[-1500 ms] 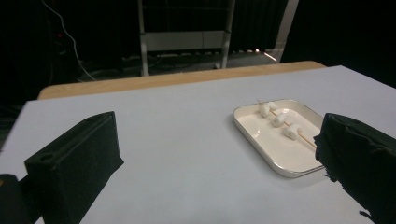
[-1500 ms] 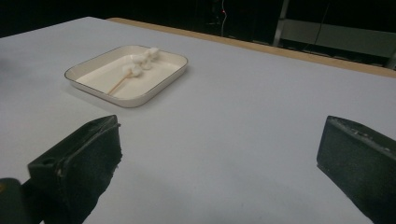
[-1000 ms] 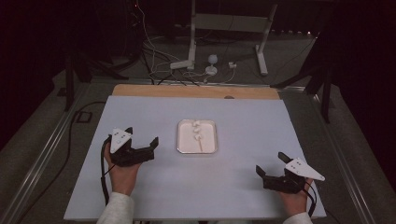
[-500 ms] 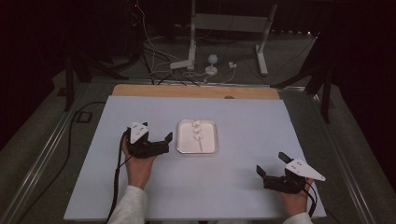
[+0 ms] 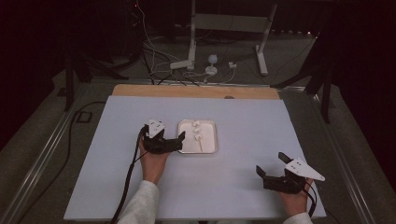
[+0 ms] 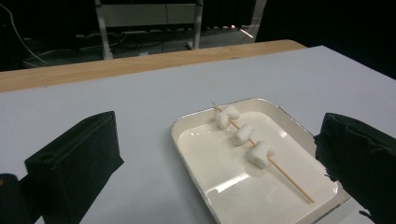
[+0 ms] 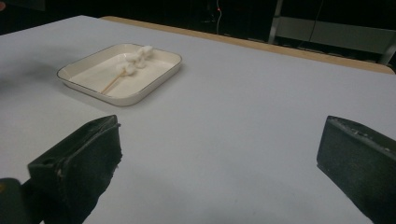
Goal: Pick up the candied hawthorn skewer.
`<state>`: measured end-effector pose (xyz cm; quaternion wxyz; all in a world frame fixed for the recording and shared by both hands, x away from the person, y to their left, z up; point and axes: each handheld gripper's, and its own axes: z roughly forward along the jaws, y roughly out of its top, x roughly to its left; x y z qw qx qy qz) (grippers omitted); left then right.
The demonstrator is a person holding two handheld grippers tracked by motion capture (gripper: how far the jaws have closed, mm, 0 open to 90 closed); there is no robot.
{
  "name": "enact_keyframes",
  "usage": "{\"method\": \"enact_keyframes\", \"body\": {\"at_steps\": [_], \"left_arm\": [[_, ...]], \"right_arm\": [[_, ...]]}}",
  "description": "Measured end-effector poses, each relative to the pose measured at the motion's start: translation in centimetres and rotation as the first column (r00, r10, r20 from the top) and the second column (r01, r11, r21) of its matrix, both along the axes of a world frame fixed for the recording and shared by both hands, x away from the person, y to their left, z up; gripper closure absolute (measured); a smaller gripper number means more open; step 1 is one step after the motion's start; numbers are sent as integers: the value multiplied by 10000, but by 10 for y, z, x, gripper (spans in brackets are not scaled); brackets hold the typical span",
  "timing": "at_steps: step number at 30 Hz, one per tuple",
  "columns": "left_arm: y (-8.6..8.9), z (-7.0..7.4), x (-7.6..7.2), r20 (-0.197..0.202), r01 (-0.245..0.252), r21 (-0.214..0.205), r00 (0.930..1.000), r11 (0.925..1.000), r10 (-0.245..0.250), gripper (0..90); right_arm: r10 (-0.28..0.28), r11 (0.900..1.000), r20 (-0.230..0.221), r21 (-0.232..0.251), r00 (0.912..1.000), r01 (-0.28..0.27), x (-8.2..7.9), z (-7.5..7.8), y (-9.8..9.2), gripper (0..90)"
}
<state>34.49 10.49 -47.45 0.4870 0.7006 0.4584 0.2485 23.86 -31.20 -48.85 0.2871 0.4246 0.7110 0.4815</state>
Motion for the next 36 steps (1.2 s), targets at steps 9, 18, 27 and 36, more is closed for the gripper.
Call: {"method": "enact_keyframes", "body": {"at_steps": [9,18,27,36], "left_arm": [[-17,-13,10,-610,220,360,9979,9991,-197,15],[-31,-24,18,-1069,256,388,9940,9989,-213,15],[-48,-37,22,-1614,303,618,9867,9976,-200,14],[-76,-46,25,-2321,622,1717,9725,9832,-210,16]], "right_arm": [[16,10000,-26,-39,10000,-16,0,0,1,0],[44,10000,-29,-52,10000,-44,0,0,1,0],[52,10000,-41,-65,10000,-53,0,-1,1,0],[38,10000,-48,-63,10000,-38,0,0,0,0]]}}
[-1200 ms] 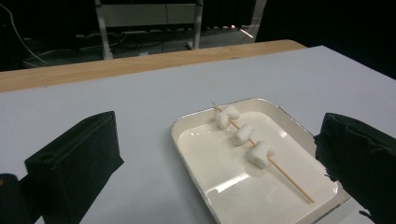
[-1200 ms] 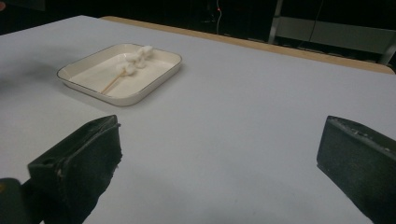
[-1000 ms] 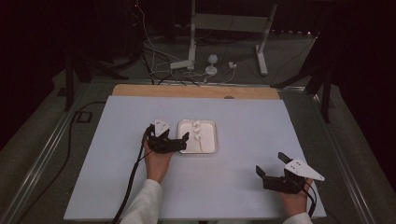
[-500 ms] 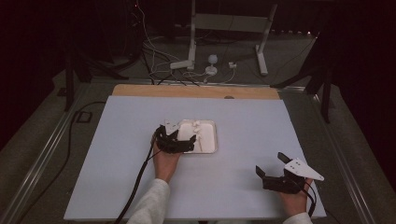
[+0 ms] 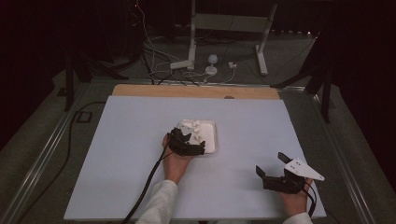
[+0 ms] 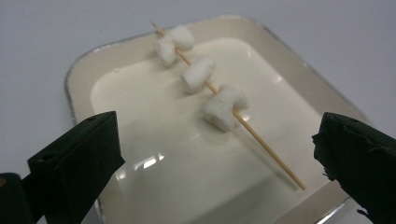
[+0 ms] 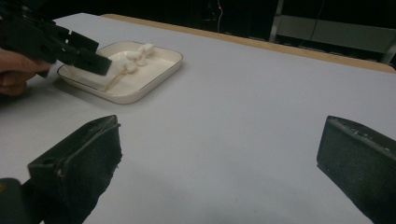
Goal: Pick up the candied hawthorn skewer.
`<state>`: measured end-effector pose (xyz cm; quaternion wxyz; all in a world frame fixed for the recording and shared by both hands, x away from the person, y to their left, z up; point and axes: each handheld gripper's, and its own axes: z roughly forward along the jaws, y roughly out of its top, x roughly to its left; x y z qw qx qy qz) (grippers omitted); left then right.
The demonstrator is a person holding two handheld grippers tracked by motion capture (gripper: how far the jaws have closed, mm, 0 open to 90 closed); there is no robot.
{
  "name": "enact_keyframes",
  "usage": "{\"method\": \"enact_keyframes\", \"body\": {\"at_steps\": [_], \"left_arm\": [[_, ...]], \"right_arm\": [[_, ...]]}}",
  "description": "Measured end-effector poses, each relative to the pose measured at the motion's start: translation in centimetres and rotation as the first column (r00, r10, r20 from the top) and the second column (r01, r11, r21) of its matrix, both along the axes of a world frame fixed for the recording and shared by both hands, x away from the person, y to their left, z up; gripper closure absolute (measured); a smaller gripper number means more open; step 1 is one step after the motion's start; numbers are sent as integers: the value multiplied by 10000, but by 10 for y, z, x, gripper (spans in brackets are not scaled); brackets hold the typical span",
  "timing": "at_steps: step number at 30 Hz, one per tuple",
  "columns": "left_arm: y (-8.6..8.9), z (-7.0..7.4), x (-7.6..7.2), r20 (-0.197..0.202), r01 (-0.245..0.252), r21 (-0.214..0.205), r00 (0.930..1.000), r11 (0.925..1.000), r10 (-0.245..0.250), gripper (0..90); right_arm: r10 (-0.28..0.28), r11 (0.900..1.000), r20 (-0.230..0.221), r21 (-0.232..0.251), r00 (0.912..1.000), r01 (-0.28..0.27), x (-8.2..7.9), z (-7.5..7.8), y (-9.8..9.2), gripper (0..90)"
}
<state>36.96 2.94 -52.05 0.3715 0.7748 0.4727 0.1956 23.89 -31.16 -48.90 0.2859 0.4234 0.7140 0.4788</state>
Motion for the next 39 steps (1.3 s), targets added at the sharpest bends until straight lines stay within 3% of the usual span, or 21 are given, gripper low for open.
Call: {"method": "enact_keyframes", "body": {"at_steps": [4,7,9,12,14,17,18,21,22,24,26,31,34,39], "left_arm": [[-3,-4,0,-126,-81,814,9999,9967,91,95],[0,-3,-1,-145,-112,1071,9998,9942,128,268],[4,-2,-2,-304,75,923,9995,9957,-47,404],[9,0,-1,-488,49,790,9988,9969,-11,523],[9,1,-1,-560,70,364,9984,9993,-49,483],[3,2,-1,-511,73,-231,9987,9997,-85,330],[0,1,0,-515,72,-235,9986,9997,-84,300],[-7,-4,2,-606,-33,316,9981,9995,52,259],[-8,-3,2,-535,-111,526,9985,9986,139,282],[-5,-1,2,-544,-227,764,9982,9968,269,411],[3,2,4,-733,-272,660,9968,9975,320,570],[16,4,6,-1039,-415,709,9934,9966,488,827],[20,5,8,-1276,-362,441,9910,9984,416,896],[28,11,6,-1566,-185,-246,9876,9995,145,900]], "right_arm": [[-1,10000,7,18,10000,1,0,0,-1,0],[-35,10000,11,19,10000,35,0,0,-1,0],[-46,10000,1,11,10000,46,0,0,-2,0],[-24,10000,-21,-19,10000,24,0,0,-1,0],[-32,10000,-43,-9,10000,32,0,0,0,0],[-26,10000,-51,-61,10000,26,1,-1,0,0],[-22,10000,-52,-62,10000,22,1,-1,1,0],[-30,10000,-63,-70,10000,30,0,-1,0,0],[-32,10000,-60,-61,10000,32,0,-1,0,0],[-35,10000,-60,-48,10000,34,0,0,-1,0],[-74,10000,-83,-14,9999,74,0,-1,-2,0],[-71,10000,-80,-7,9999,71,0,0,-2,0],[-40,10000,-100,-36,9999,40,0,-1,-1,0],[-36,10000,-95,-62,9999,36,0,-1,-1,0]]}}
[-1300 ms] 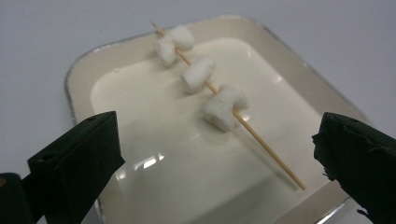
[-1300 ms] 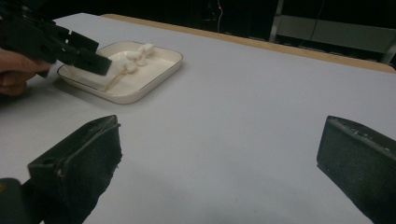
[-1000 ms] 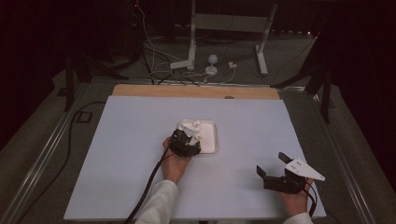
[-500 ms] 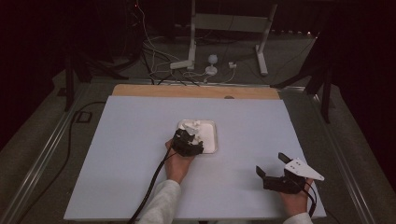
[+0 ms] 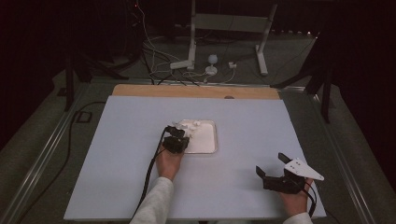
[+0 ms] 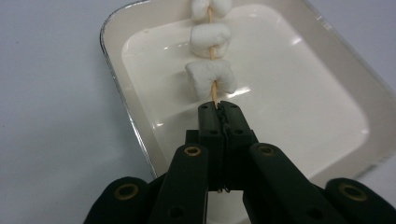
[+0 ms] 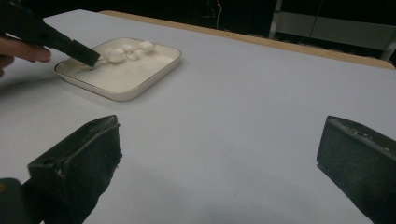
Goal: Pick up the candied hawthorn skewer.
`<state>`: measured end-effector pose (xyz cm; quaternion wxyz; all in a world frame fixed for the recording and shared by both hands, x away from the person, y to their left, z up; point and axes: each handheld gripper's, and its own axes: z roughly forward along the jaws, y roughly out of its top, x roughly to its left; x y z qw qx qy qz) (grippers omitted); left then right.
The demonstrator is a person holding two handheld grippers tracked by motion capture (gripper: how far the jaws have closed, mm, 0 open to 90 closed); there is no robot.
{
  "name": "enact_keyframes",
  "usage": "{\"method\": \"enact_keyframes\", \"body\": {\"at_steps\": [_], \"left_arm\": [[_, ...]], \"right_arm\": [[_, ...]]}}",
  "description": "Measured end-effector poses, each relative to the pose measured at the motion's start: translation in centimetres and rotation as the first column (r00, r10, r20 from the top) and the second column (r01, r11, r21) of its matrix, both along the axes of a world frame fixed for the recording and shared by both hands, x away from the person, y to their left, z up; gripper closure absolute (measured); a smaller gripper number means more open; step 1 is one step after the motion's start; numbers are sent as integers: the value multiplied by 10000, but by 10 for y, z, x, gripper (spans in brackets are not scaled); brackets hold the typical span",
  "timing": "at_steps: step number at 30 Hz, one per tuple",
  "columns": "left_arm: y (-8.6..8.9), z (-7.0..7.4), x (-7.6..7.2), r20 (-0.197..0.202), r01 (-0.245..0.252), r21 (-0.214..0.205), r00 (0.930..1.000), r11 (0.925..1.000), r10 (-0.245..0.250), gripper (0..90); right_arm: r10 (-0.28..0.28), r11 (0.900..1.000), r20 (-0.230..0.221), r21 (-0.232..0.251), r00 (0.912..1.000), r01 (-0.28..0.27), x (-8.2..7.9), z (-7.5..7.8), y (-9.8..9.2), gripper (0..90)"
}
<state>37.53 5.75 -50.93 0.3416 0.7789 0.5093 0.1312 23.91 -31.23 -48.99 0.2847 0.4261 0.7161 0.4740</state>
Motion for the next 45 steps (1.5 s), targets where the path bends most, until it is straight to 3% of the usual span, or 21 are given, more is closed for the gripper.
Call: {"method": "enact_keyframes", "body": {"at_steps": [5,10,13,20,26,31,41,45], "left_arm": [[11,8,-10,-257,289,-164,9992,9994,-293,900],[12,1,-11,-645,569,63,9963,9984,-564,891],[12,1,-10,-661,606,-56,9960,9981,-609,897],[22,9,-16,-375,655,-543,9970,9964,-676,900],[35,21,-23,130,680,-1040,9977,9923,-670,900],[48,27,-28,432,857,-1597,9959,9834,-798,900],[73,32,-37,1218,1489,-2473,9851,9574,-1217,900],[81,31,-46,1726,1888,-2584,9740,9474,-1470,900]], "right_arm": [[-79,10000,-33,37,10000,80,0,0,-2,0],[-59,10000,-44,-36,10000,59,0,0,0,0],[-50,10000,-48,-66,10000,50,0,0,1,0],[-123,9999,-81,22,9999,123,1,-1,-2,0],[-73,10000,-78,26,9999,73,1,-1,0,0],[-55,10000,-95,54,9999,55,1,-1,-1,0],[-33,9999,-139,133,9999,34,2,0,0,0],[-15,9999,-120,148,9999,17,3,0,2,0]]}}
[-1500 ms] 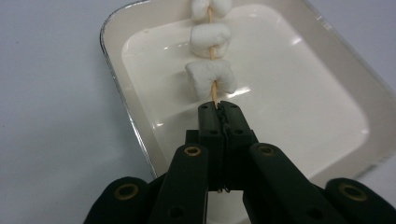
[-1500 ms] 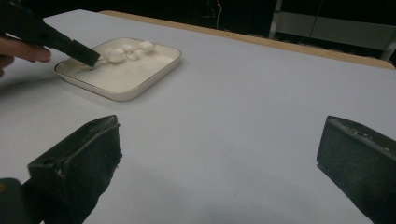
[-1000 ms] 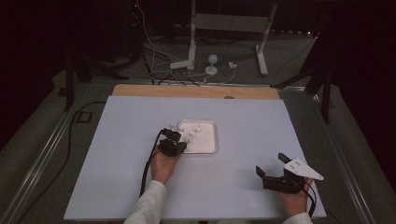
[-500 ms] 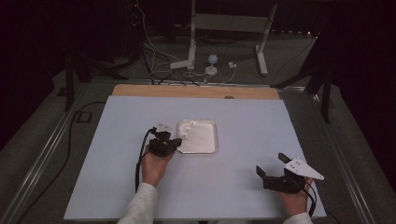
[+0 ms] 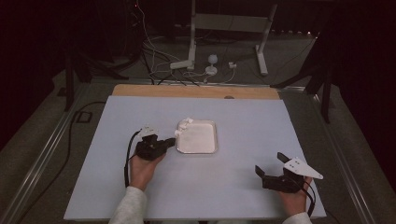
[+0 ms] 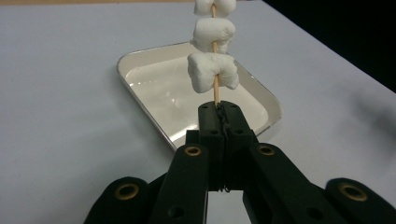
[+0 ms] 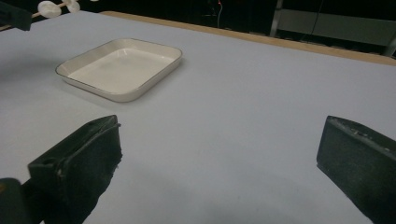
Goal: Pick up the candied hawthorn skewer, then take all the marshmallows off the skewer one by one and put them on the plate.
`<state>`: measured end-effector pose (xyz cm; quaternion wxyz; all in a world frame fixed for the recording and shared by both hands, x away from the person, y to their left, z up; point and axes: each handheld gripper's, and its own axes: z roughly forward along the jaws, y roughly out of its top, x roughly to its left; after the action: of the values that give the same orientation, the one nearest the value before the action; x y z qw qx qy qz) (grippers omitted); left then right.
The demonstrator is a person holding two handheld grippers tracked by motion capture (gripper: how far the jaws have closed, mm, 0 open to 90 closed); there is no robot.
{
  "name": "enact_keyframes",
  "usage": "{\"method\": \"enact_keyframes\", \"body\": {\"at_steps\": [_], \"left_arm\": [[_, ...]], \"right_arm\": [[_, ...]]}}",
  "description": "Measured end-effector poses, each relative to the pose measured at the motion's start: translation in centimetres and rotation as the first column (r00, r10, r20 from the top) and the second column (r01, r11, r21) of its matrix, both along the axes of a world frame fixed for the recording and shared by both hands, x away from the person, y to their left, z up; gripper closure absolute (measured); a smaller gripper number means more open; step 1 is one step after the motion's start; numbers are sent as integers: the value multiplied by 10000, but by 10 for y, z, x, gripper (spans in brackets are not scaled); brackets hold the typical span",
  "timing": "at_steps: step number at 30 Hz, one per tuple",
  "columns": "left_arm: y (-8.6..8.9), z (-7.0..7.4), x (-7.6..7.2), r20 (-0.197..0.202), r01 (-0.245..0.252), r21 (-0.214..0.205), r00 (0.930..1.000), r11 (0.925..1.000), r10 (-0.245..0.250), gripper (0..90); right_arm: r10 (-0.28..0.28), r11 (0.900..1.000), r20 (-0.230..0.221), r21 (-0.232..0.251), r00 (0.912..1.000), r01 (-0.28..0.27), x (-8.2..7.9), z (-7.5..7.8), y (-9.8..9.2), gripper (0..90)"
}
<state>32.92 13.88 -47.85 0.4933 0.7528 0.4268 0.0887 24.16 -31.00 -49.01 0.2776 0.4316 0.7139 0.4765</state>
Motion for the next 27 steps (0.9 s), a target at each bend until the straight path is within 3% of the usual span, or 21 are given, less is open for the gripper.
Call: {"method": "enact_keyframes", "body": {"at_steps": [8,16,27], "left_arm": [[14,7,-14,887,96,-465,9960,9989,-54,900],[15,12,-16,1544,390,-630,9876,9973,-289,900],[14,16,-20,2019,484,-415,9786,9980,-390,900]], "right_arm": [[367,9993,45,103,9993,-368,1,6,10,0],[913,9958,276,23,9954,-914,5,27,19,0],[1986,9785,-74,584,9801,-1979,41,49,46,0]]}}
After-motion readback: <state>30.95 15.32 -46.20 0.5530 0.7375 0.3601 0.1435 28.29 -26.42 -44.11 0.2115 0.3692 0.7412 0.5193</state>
